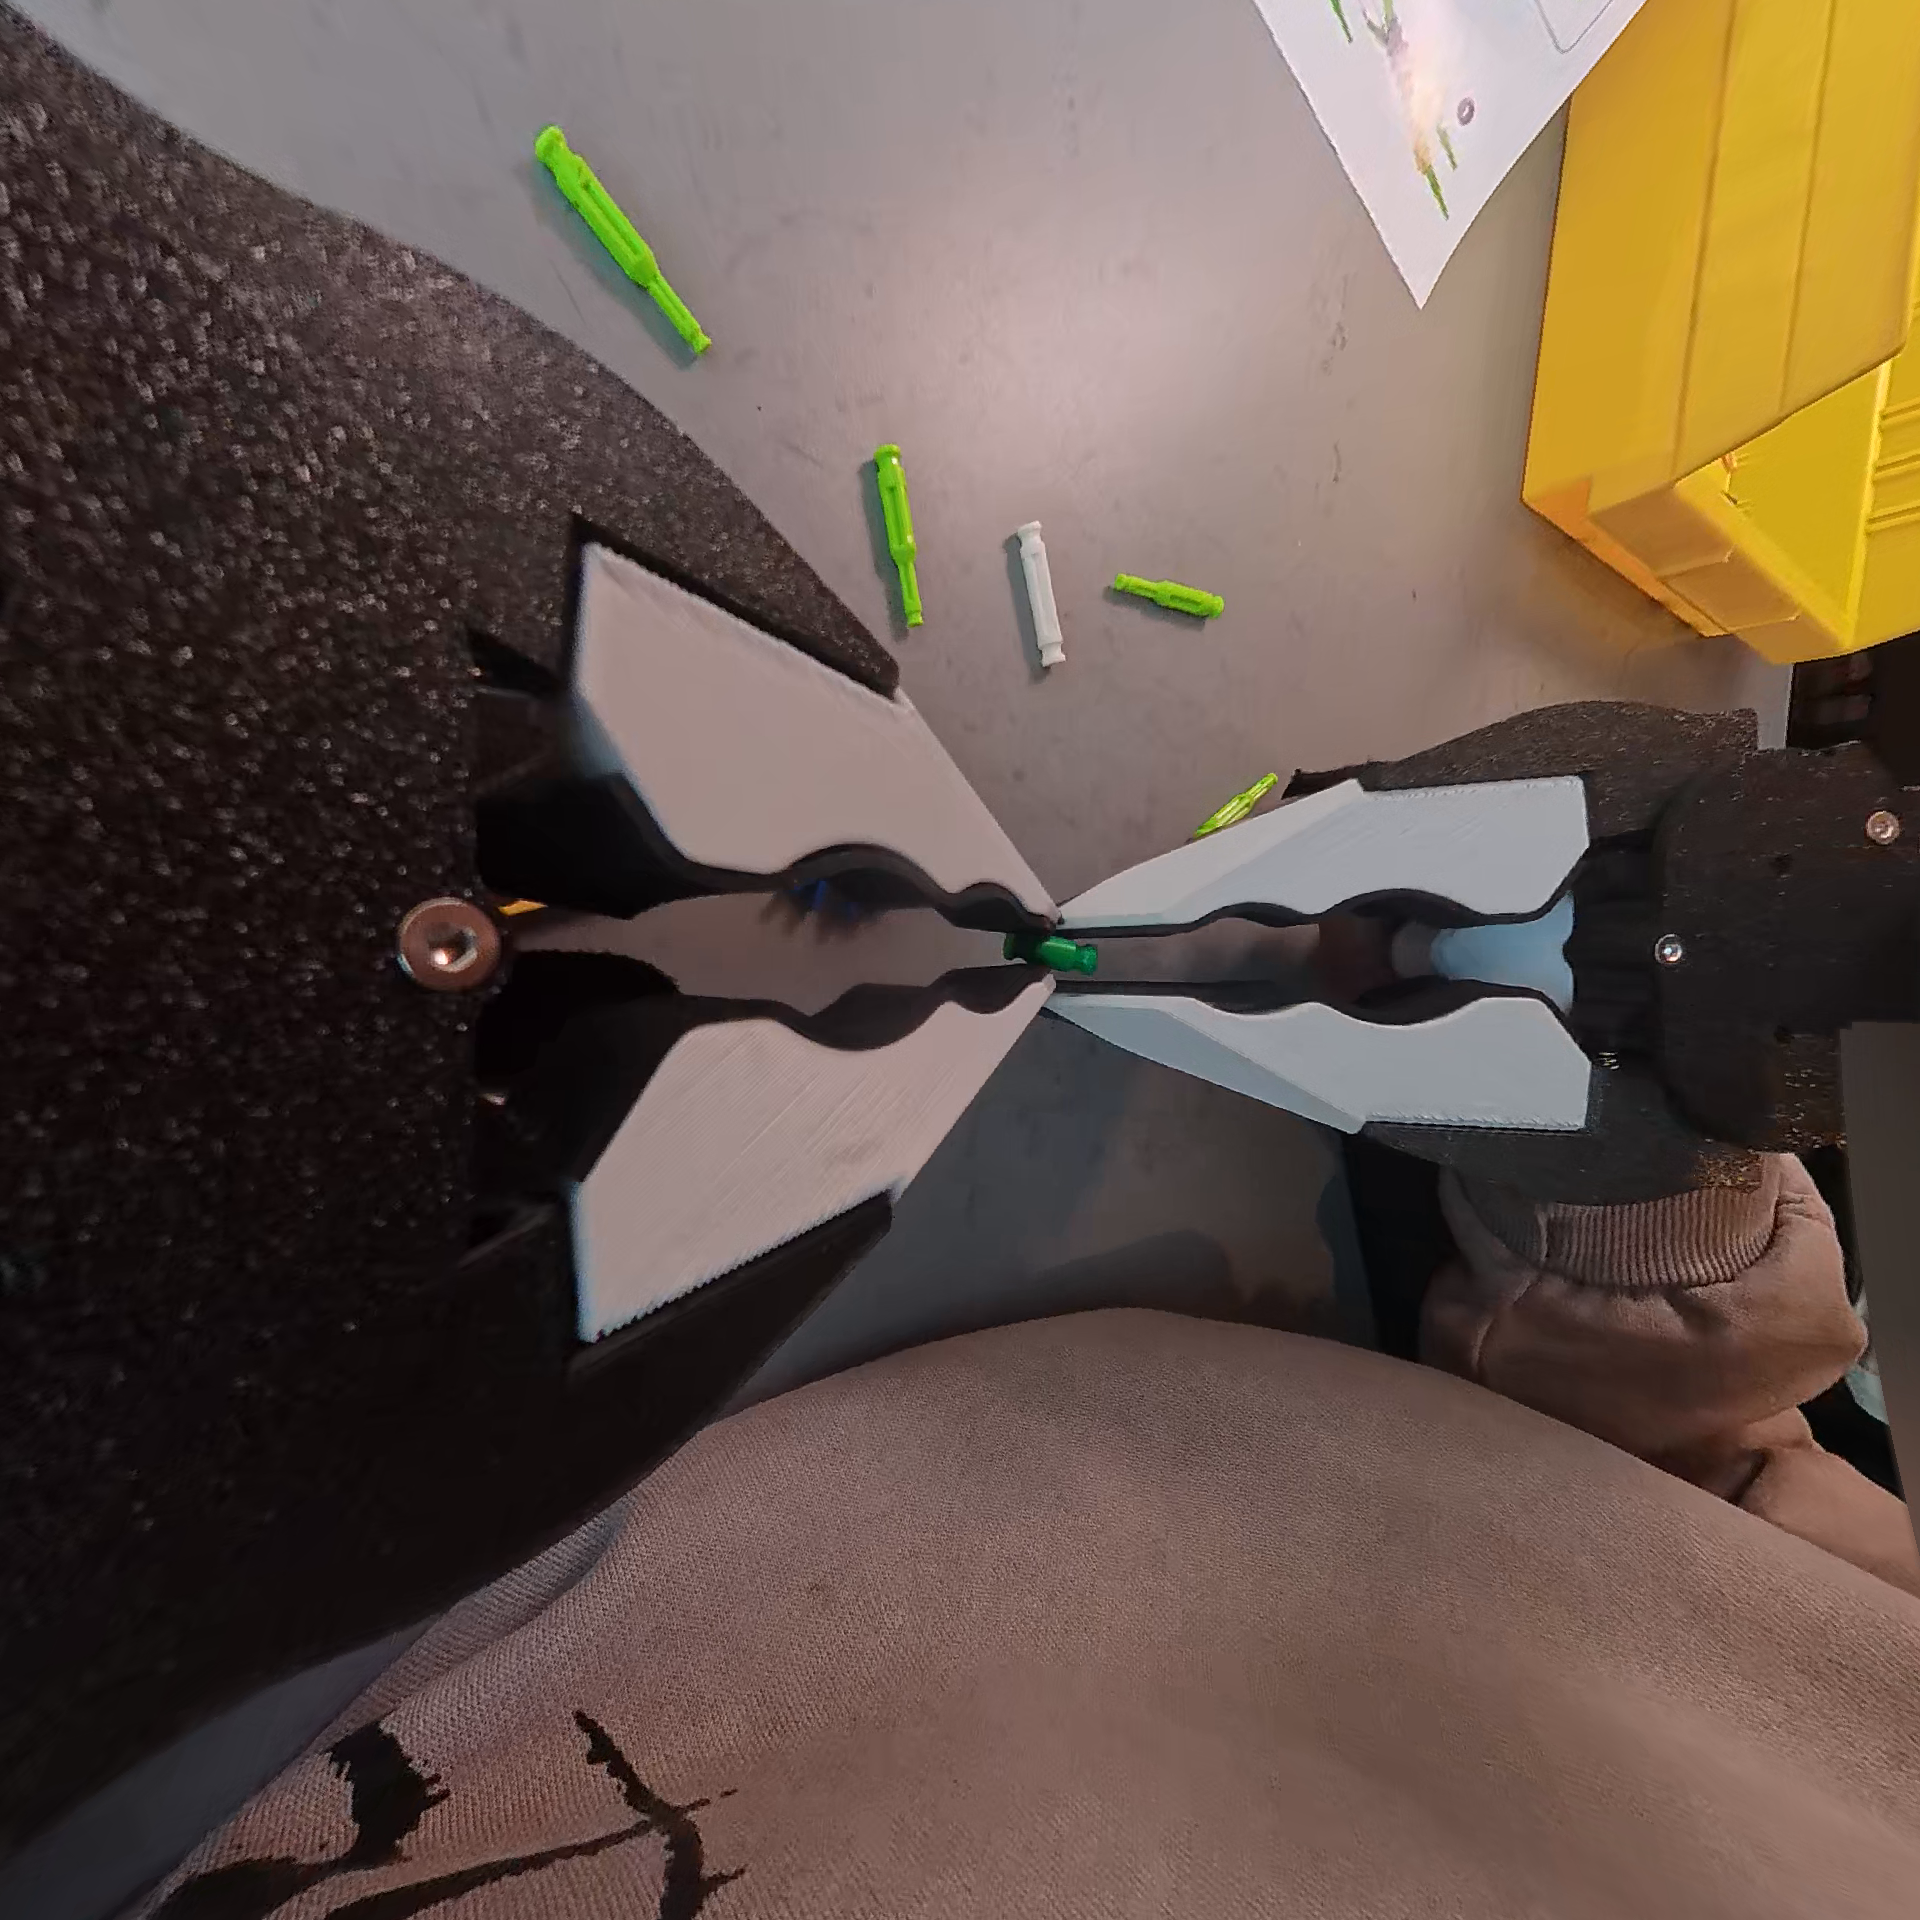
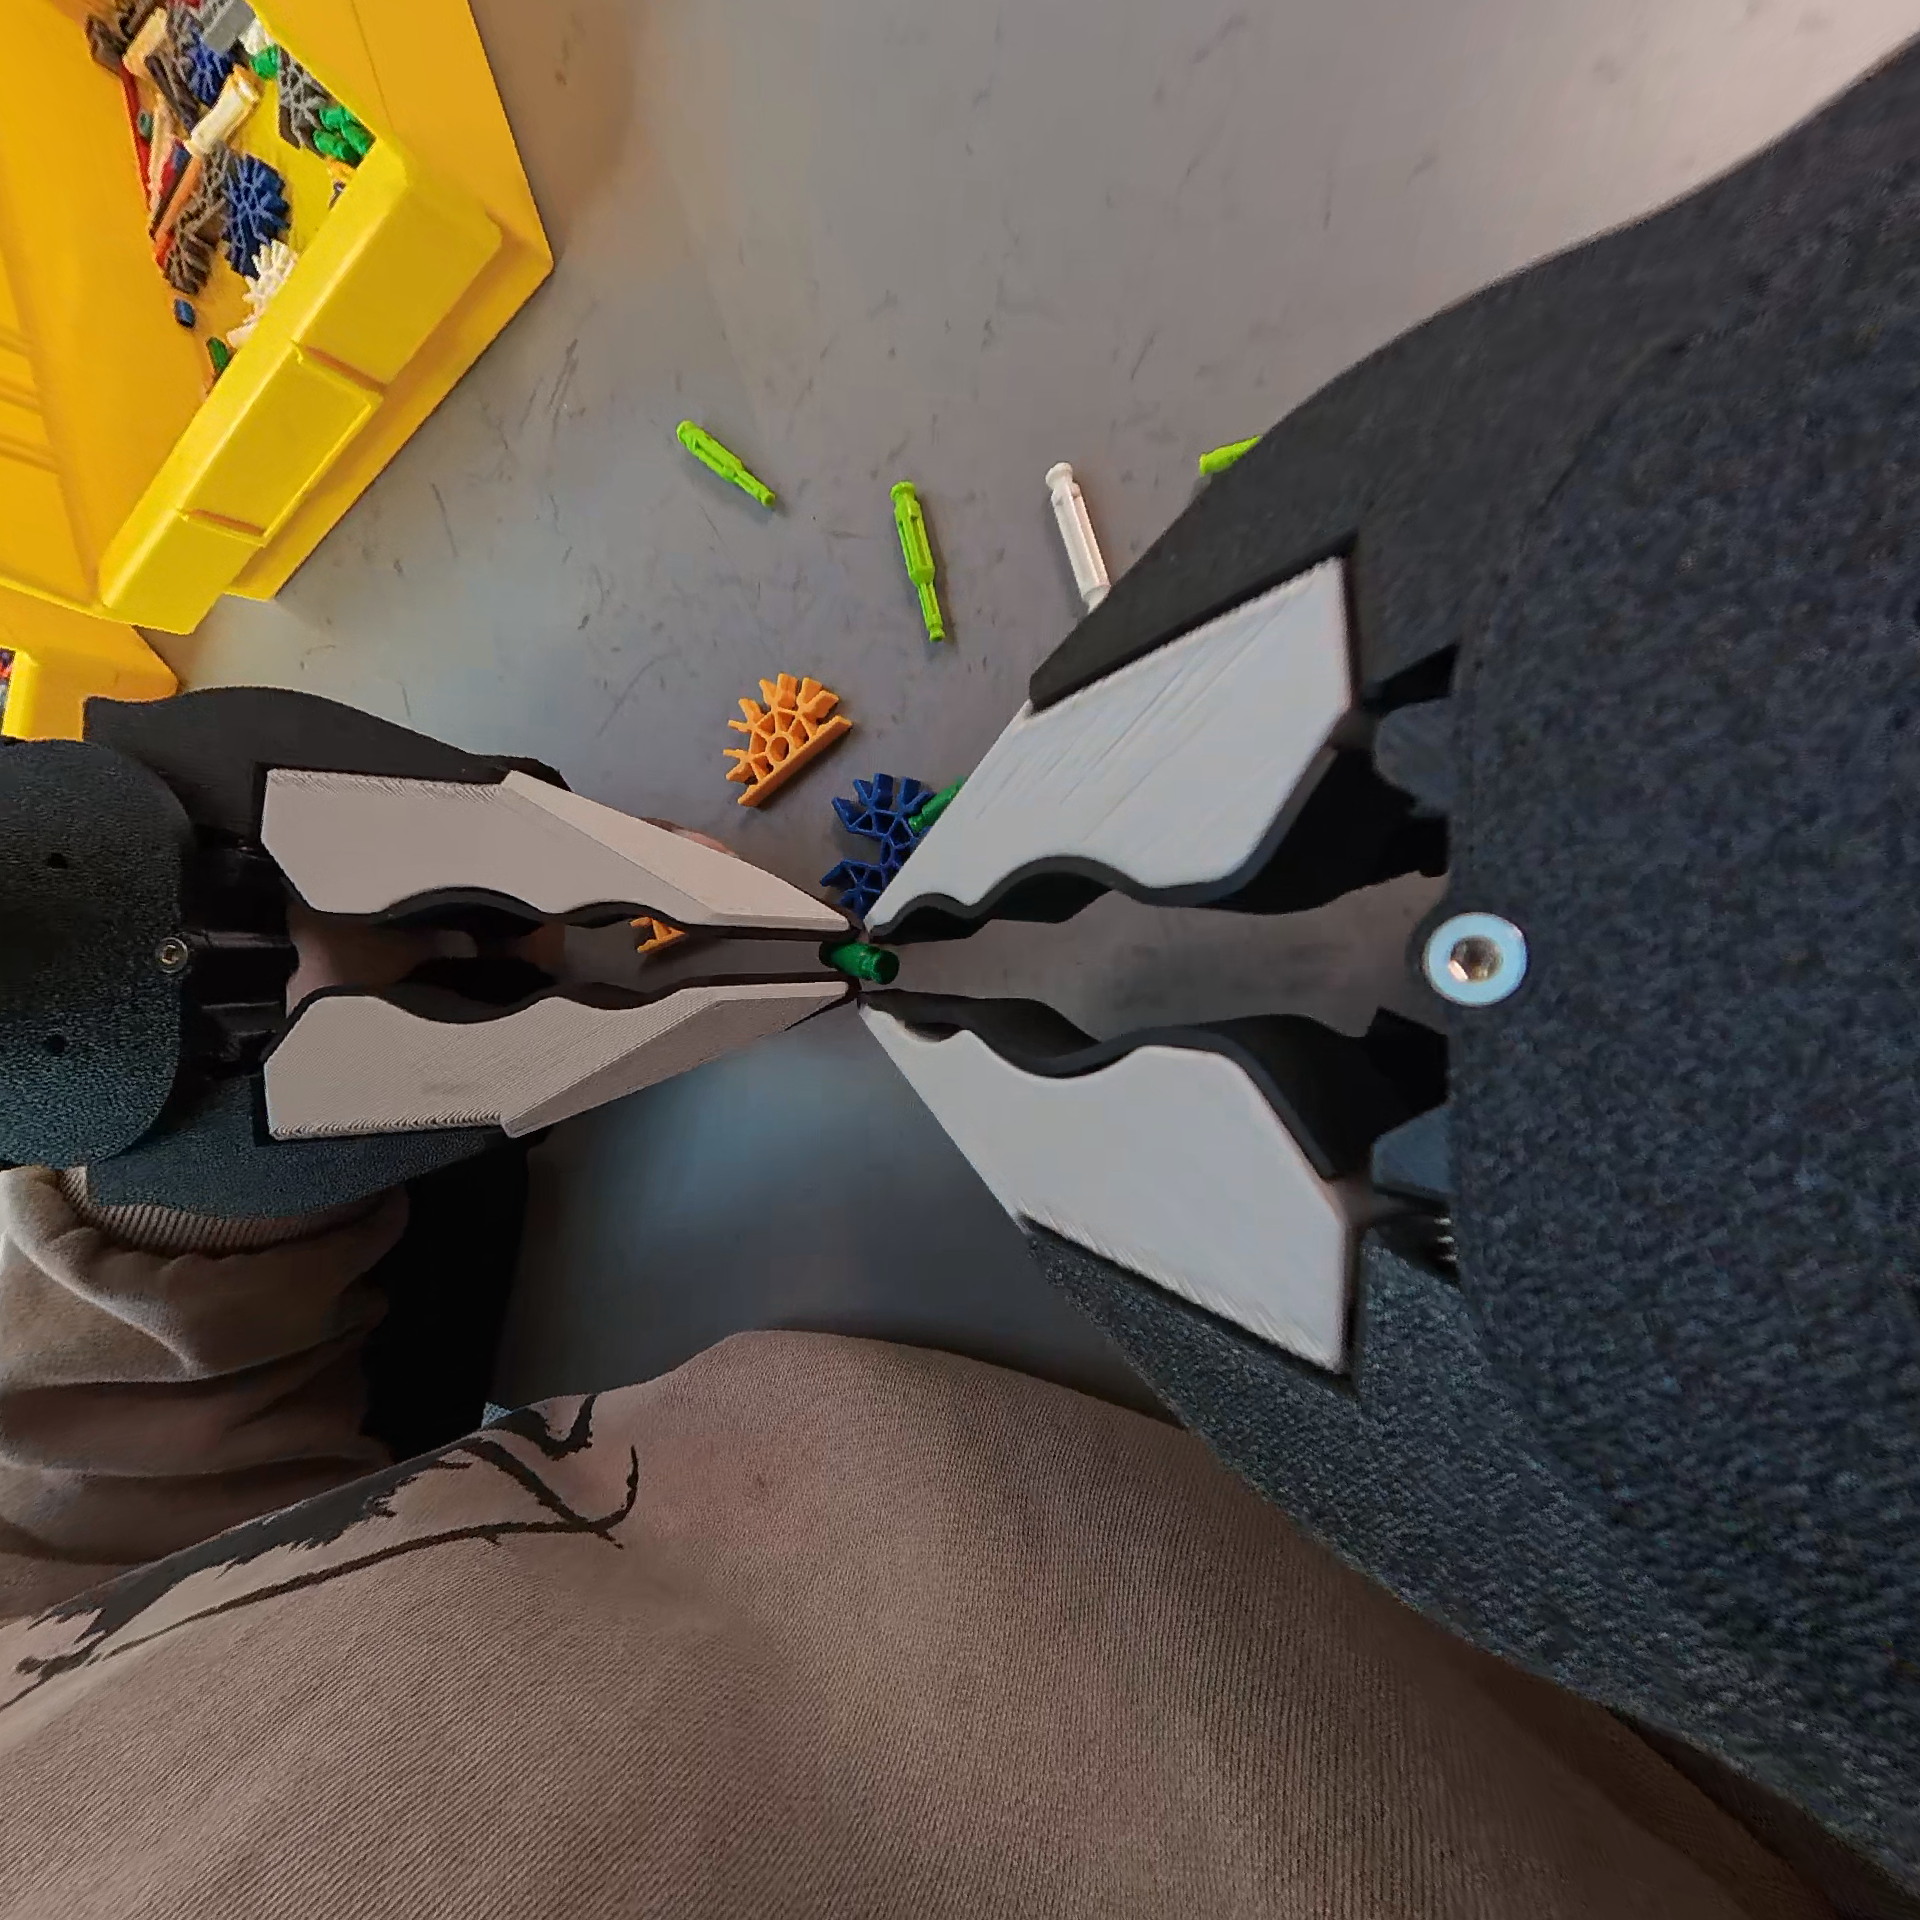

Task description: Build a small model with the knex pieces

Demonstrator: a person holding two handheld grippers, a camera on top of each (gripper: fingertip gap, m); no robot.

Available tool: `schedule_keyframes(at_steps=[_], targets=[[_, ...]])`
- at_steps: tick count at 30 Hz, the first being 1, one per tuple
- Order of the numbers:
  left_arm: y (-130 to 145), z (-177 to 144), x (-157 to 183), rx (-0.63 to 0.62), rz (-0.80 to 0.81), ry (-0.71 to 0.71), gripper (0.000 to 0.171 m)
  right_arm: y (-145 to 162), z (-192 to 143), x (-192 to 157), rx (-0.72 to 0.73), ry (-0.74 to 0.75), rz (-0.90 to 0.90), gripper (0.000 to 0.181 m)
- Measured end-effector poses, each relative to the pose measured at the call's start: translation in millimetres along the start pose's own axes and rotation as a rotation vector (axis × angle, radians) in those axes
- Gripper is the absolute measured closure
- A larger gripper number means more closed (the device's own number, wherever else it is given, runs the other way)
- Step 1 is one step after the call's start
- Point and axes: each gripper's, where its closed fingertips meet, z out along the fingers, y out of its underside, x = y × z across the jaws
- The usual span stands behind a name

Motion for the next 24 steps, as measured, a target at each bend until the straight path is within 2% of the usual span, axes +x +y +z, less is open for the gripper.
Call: schedule_keyframes(at_steps=[11,24], targets=[[2.1,-0.3,2.1,-0.002,-0.026,0.03,0.166,-1.3,-1.7,-1.7,0.012,-0.003,-0.012,0.172],[2.8,0.5,3.1,-0.006,-0.024,0.031,0.166,-0.8,-1.4,-2.2,0.01,-0.012,-0.007,0.177]])
